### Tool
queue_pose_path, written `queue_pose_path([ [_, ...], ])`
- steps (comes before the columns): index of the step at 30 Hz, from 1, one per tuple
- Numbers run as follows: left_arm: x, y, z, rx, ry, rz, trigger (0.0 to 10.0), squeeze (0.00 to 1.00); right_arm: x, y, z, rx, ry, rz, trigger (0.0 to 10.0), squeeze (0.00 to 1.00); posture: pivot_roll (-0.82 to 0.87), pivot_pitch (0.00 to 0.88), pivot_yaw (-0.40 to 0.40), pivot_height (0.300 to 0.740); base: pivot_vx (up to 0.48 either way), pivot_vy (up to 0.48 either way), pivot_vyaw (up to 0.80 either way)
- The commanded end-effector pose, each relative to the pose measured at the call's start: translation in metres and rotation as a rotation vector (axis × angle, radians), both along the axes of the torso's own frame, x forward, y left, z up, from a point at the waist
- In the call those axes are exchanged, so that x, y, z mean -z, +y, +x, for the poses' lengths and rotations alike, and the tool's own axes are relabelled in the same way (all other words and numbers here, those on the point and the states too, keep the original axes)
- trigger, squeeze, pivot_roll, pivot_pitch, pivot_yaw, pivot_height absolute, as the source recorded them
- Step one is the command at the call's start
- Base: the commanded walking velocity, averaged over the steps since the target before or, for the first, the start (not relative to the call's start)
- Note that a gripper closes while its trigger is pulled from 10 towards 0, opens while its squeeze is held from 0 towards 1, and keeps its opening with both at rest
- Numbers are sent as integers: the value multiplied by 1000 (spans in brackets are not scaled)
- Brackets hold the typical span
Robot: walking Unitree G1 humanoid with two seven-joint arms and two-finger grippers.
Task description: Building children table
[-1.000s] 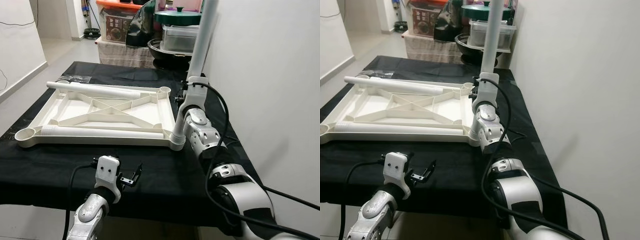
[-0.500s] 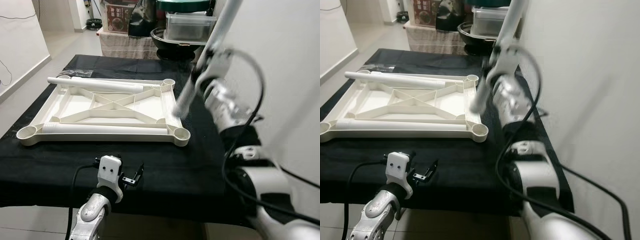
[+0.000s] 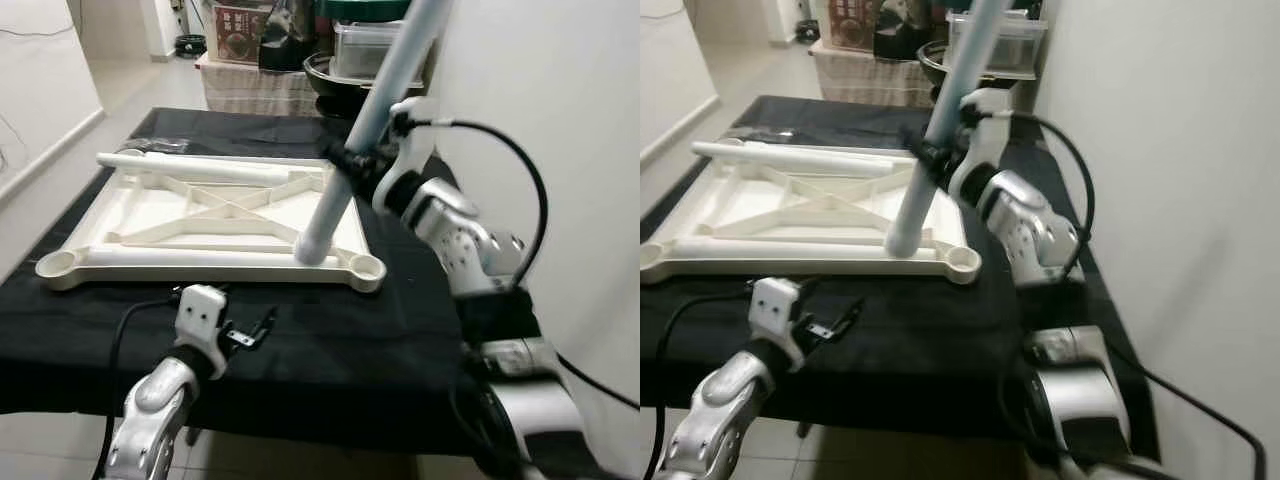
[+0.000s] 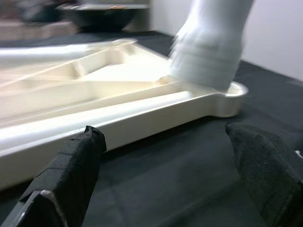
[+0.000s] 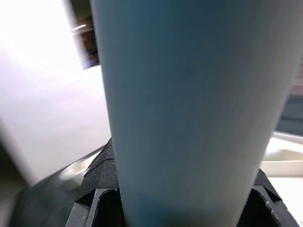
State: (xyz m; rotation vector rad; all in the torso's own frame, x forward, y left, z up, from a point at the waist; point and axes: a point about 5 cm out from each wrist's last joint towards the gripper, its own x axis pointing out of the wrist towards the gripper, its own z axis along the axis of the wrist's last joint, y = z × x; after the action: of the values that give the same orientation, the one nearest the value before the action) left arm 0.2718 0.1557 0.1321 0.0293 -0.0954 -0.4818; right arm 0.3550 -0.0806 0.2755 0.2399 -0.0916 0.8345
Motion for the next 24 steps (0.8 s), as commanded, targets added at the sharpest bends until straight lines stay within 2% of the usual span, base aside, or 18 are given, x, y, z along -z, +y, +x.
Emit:
queue_pose_path([
  [1,1,-5,-2,93,26,8,10000,0,-1,15,-17,-113,-23,-19,0,0,15,0,-58,740,0,0,0],
  [5,2,-6,-2,118,28,32,10000,0,-2,19,-22,-154,-19,-9,0,0,12,0,-53,740,0,0,0],
  [7,2,-4,3,127,34,56,10000,0,-7,27,-35,-257,-60,-5,0,0,7,0,-43,740,0,0,0],
  [11,1,-3,4,131,35,58,10000,0,-7,29,-39,-288,-71,-7,0,0,6,0,-42,740,0,0,0],
  [14,-7,-3,15,206,42,67,10000,0,-2,37,-56,-376,-87,-42,0,0,-3,0,-33,740,0,0,0],
  [18,-9,-4,17,226,39,65,10000,0,-1,38,-60,-392,-92,-48,0,0,-3,0,-33,740,0,0,0],
  [21,-15,-13,19,297,34,67,10000,0,7,42,-62,-391,-82,-78,0,0,-4,0,-29,740,0,0,0],
  [24,-15,-16,20,314,36,67,10000,0,9,43,-63,-392,-76,-82,0,0,-4,0,-29,740,0,0,0],
])
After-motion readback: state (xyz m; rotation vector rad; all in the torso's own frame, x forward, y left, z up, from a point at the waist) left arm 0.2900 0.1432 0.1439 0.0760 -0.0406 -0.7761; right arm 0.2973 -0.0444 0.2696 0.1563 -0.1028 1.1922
